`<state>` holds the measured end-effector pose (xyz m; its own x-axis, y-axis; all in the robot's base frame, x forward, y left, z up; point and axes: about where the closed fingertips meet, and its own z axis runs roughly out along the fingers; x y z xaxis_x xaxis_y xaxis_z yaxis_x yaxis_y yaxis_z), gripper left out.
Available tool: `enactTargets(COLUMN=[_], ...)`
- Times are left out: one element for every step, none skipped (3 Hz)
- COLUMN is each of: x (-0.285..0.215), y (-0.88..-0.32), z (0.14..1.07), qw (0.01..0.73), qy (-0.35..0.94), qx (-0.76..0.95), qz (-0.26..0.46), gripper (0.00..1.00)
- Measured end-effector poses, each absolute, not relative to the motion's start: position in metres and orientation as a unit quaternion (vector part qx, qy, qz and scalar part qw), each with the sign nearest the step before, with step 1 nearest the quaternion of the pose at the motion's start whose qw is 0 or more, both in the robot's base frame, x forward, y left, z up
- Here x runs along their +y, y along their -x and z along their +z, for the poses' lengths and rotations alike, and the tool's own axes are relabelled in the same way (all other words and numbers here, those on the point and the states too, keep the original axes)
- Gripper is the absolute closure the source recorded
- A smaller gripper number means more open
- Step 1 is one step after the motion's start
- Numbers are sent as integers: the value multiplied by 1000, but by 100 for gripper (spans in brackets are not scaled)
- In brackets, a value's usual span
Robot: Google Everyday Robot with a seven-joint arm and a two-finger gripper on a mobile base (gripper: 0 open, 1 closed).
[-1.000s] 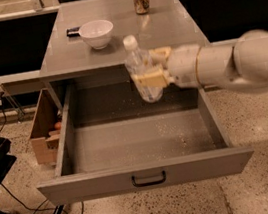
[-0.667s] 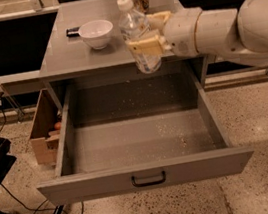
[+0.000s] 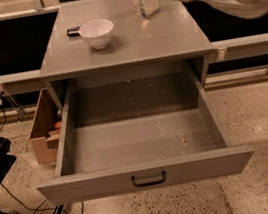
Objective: Pick blue plastic bottle from top drawer and place on counter
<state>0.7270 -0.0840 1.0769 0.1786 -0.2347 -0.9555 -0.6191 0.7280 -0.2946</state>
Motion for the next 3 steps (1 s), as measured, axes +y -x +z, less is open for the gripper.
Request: enactTargets(x=[-106,-145,-191], y=[-779,-820,-845], z=[1088,1071,1039], qw=[697,698,705], qy=[296,246,193], qx=[641,665,676], qz=[126,105,94], gripper=[100,100,100])
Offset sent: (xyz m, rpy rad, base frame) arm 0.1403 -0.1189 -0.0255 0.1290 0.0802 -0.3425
